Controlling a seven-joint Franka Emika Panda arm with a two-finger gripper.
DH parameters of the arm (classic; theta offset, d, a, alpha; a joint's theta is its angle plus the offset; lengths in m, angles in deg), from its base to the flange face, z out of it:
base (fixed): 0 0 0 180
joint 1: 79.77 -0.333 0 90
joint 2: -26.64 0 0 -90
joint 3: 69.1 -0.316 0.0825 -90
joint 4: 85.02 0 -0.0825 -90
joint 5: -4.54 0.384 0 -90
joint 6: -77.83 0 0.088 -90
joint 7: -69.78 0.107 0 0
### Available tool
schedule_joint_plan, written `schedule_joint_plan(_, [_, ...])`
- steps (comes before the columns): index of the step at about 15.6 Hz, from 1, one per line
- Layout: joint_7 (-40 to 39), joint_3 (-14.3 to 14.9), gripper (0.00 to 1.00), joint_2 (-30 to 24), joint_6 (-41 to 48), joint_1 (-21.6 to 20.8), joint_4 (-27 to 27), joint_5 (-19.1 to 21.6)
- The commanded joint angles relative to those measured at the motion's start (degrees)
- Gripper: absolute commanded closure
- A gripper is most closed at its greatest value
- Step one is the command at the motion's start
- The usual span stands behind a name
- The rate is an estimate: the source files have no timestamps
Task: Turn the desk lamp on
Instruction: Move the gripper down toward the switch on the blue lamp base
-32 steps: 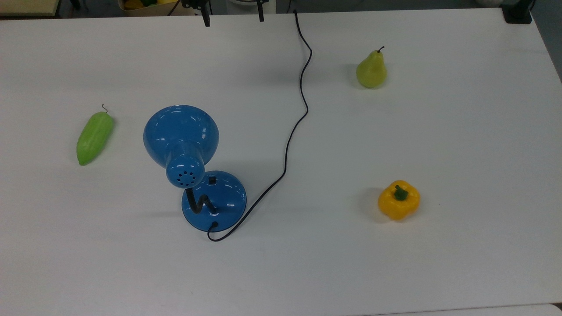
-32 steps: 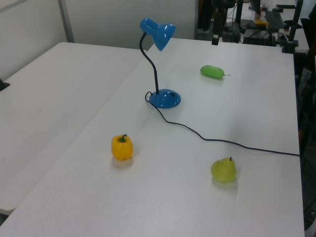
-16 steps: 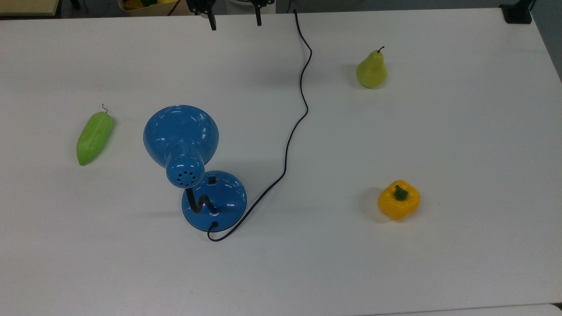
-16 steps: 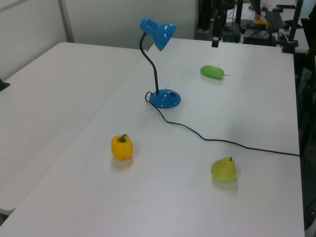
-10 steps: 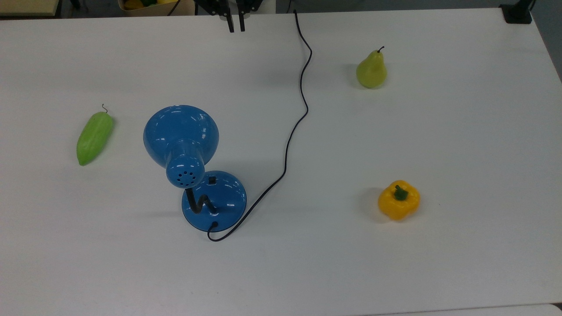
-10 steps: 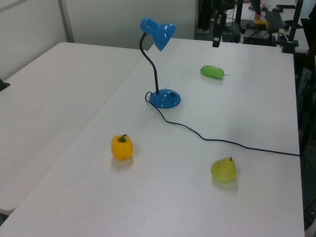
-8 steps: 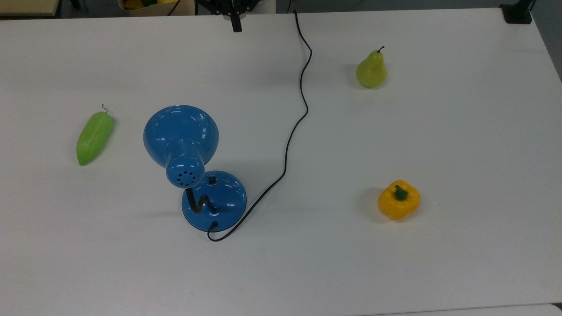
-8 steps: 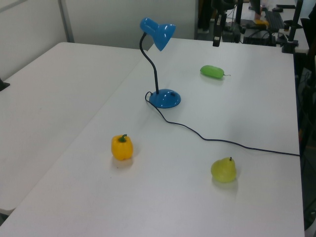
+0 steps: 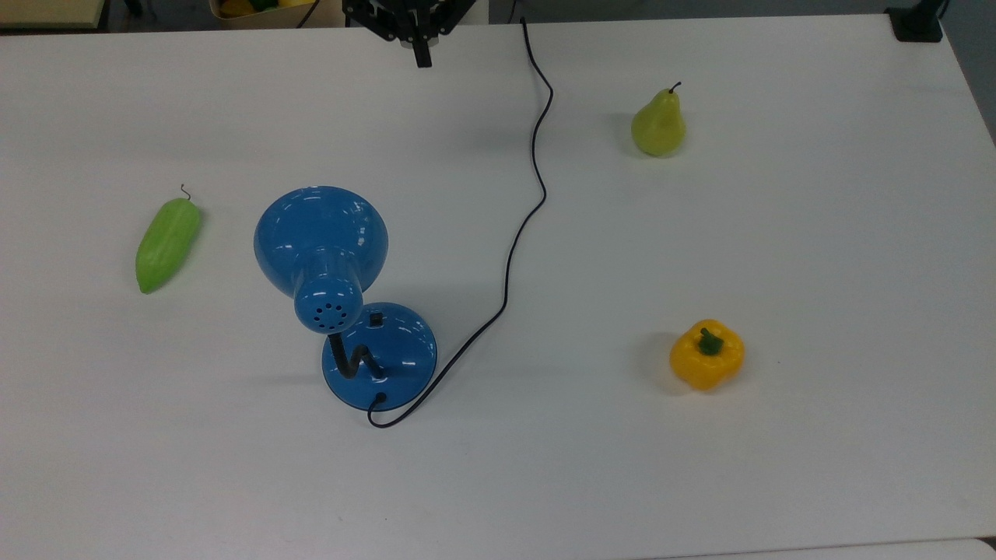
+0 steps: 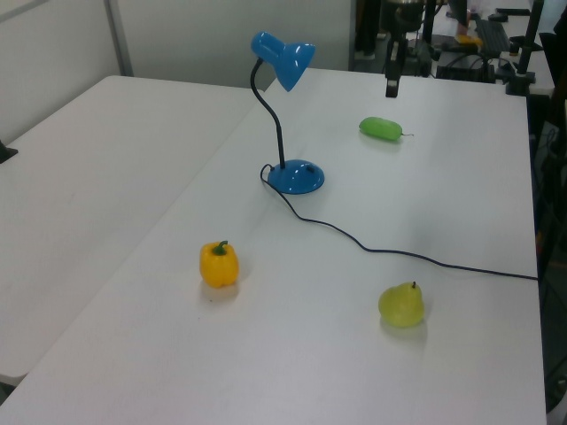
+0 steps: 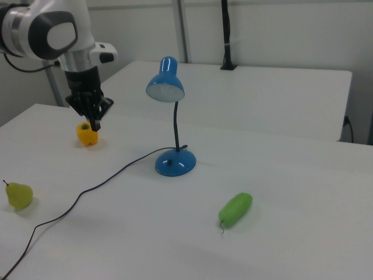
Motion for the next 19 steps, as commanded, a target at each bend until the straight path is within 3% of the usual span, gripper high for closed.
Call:
schedule_joint_plan(1, [-1.06,-0.04,1.0,1.67,-3.93,-0.16,-2.91,-0.95])
schedule_joint_plan(5, [-1.06,-0.04,1.0,2.46,-12.8,-0.24,-8.27,-1.56])
schedule_joint_plan(19, [-0.53,0.05,1.0,13.27,-39.7,1.69,-10.21,-4.11])
